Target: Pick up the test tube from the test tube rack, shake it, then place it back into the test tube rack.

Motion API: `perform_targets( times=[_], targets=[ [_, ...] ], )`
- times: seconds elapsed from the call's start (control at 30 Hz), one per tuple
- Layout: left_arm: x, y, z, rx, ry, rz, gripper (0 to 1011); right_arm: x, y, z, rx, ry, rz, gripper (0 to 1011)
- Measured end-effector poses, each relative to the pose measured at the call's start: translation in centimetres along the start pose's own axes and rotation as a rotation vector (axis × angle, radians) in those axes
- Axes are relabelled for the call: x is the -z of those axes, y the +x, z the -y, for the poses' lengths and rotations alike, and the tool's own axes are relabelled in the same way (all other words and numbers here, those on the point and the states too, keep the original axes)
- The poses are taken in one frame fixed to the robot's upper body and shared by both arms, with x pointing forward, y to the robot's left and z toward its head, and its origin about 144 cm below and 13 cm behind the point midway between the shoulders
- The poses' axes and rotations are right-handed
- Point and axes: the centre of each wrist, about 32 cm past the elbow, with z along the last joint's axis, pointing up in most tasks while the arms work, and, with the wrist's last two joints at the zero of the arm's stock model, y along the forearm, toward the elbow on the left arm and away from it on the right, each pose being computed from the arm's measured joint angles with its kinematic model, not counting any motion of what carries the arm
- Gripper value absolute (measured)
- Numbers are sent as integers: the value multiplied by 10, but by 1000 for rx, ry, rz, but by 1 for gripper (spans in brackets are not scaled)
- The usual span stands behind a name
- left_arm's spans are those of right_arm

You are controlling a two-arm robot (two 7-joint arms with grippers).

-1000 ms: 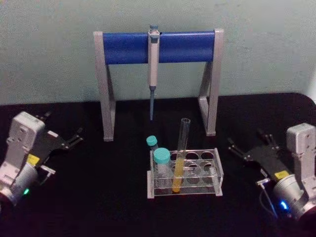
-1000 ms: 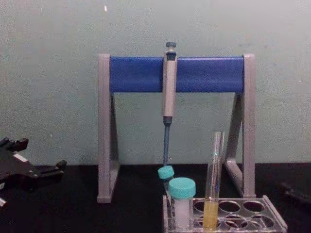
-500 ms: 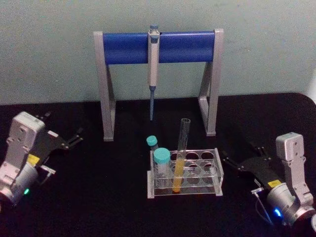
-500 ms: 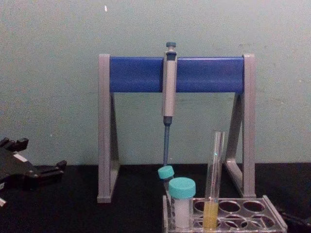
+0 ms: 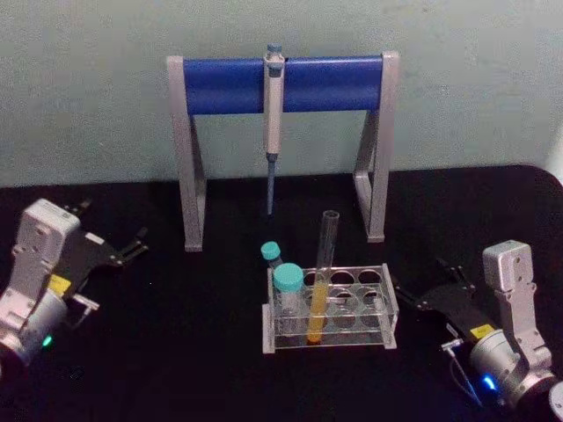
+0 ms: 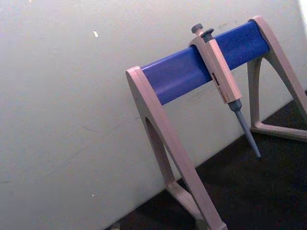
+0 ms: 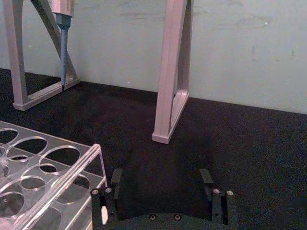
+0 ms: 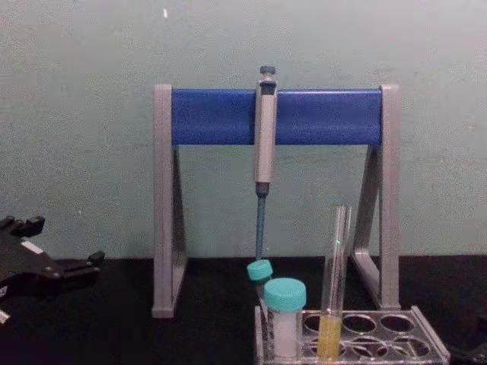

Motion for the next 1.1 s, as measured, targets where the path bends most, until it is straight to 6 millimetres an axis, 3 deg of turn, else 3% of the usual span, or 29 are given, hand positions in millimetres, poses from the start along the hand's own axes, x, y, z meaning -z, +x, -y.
perform_targets(
  times=[1.1],
  targets=[
    [0, 0, 0, 0, 0, 0, 1001, 0, 0, 0, 1, 1, 0, 1000]
  ],
)
